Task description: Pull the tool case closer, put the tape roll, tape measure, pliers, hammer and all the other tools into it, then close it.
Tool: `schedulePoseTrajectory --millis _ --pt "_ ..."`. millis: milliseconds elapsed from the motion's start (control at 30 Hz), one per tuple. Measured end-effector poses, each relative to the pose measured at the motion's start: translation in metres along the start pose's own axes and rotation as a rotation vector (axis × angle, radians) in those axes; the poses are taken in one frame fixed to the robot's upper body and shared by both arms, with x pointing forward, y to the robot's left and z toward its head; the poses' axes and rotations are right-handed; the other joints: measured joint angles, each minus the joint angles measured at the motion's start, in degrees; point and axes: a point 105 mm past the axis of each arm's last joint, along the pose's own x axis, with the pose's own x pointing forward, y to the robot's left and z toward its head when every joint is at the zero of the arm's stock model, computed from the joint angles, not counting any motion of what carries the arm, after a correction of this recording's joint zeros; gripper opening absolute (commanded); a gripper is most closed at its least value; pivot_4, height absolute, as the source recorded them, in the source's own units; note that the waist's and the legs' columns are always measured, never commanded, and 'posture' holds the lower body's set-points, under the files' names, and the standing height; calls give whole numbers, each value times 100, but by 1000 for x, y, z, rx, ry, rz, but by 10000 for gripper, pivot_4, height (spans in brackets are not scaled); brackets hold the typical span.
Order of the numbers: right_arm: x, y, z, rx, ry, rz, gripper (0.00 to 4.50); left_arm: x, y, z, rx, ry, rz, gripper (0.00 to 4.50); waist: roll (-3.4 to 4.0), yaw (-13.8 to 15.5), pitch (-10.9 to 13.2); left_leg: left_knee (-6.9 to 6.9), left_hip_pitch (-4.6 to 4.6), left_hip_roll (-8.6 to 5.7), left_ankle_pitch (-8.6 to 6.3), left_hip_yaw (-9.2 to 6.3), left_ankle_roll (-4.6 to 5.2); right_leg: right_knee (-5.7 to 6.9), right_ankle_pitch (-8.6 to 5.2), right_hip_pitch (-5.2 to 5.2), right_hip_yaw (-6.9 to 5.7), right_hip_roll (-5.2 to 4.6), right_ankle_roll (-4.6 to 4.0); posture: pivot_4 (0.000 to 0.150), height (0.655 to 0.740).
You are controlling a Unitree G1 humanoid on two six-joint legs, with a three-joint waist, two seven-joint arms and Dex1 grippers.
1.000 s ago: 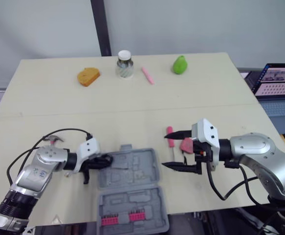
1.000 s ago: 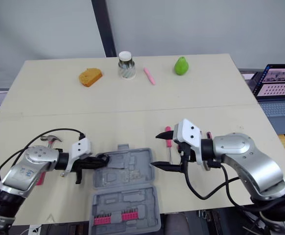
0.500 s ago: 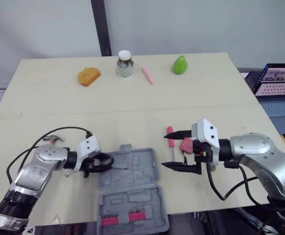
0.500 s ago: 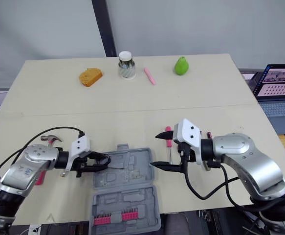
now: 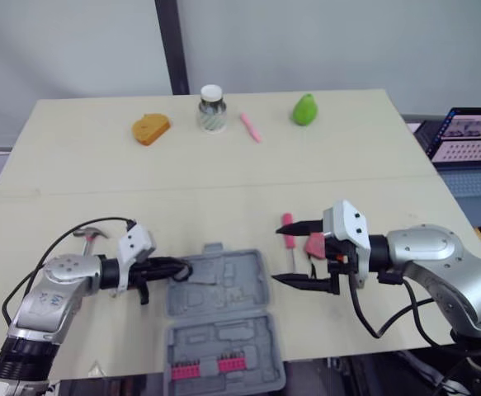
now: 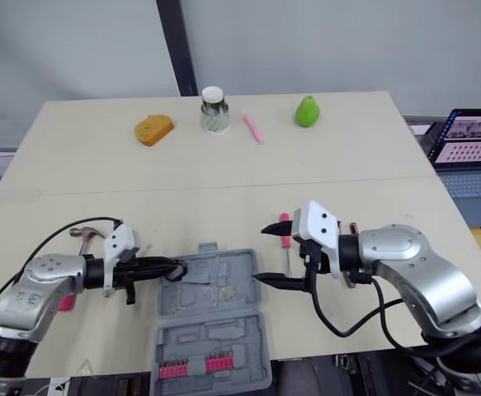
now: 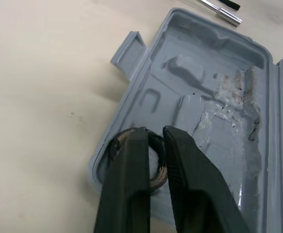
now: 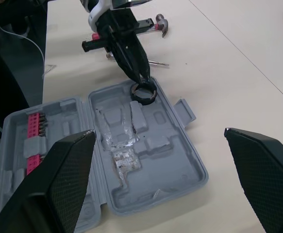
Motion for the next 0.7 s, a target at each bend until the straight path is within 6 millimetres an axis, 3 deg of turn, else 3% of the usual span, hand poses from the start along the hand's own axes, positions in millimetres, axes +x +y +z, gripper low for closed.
schedulePoseTrajectory --millis 133,500,600,700 --pt "0 0 0 0 0 0 45000 0 5 -4 7 -26 40 467 -1 4 -1 1 1 -1 0 0 0 0 1 2 -1 -1 -1 1500 7400" --pt "0 0 0 0 0 1 45000 5 5 -9 -11 -44 64 467 -1 -2 -1 -1 1 0 0 0 0 -1 1 2 -1 0 -1 1500 7400" --pt "0 0 0 1 -1 1 45000 5 4 -10 -12 -47 62 12695 -1 -5 -1 -1 1 0 0 0 0 0 1 2 -2 0 -1 1500 7400" --pt "0 0 0 1 -1 1 45000 5 3 -12 -18 -44 61 12695 -1 -5 -1 -1 1 0 0 0 0 -1 1 2 -1 0 -1 1500 7400"
